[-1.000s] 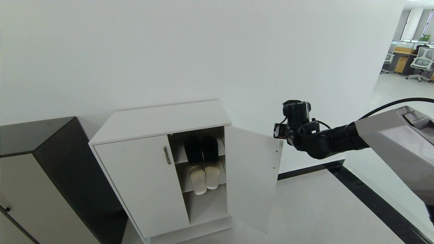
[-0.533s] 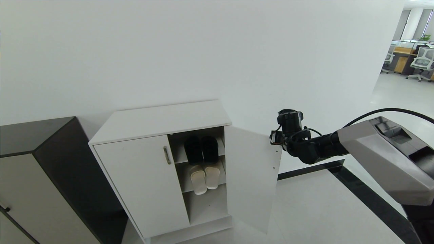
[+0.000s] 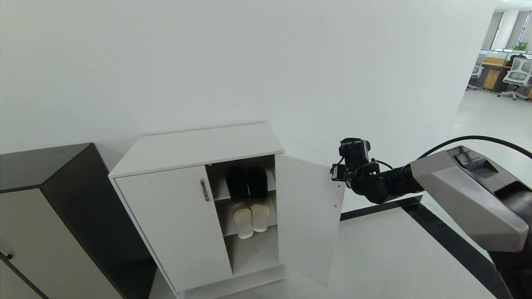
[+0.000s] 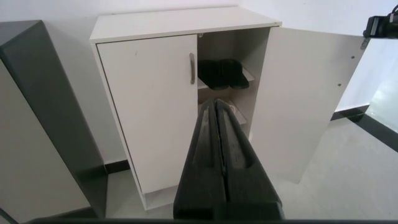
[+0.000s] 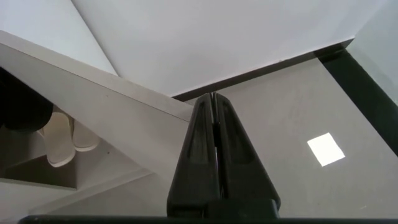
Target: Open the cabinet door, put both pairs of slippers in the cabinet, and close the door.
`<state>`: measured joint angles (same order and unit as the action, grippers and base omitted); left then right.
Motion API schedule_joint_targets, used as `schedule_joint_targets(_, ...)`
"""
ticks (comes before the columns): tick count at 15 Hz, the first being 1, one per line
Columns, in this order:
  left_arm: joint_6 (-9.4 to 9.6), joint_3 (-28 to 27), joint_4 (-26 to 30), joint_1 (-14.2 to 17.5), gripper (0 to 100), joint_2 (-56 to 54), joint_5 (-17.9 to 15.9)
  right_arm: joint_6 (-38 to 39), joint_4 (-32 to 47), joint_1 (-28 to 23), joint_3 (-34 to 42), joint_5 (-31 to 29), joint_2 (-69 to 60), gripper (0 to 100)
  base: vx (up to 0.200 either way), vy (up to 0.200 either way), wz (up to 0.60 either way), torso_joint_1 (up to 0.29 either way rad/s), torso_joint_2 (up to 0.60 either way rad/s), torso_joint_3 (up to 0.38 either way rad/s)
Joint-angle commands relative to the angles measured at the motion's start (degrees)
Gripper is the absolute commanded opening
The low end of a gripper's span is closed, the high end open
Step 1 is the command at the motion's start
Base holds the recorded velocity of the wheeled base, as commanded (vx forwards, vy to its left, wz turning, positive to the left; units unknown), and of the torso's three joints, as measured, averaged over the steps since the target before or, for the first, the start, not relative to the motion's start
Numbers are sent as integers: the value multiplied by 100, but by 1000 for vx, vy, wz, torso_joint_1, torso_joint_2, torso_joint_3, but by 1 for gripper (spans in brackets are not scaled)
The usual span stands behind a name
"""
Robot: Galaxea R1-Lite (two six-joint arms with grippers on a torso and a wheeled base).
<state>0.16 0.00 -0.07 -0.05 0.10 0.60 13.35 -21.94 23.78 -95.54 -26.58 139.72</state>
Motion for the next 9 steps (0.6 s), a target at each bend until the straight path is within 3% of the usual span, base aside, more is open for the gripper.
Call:
schedule_joint_targets(1,2,0,-1,-4,0,-1,2,10,6,126,290,-6,-190,0,0,0,0,0,0,0)
schedule_joint_targets(9,2,0,-1,5,0,-1,2,274,-170,1304,1934,-49,-1421,0,0,0,0,0,0,0)
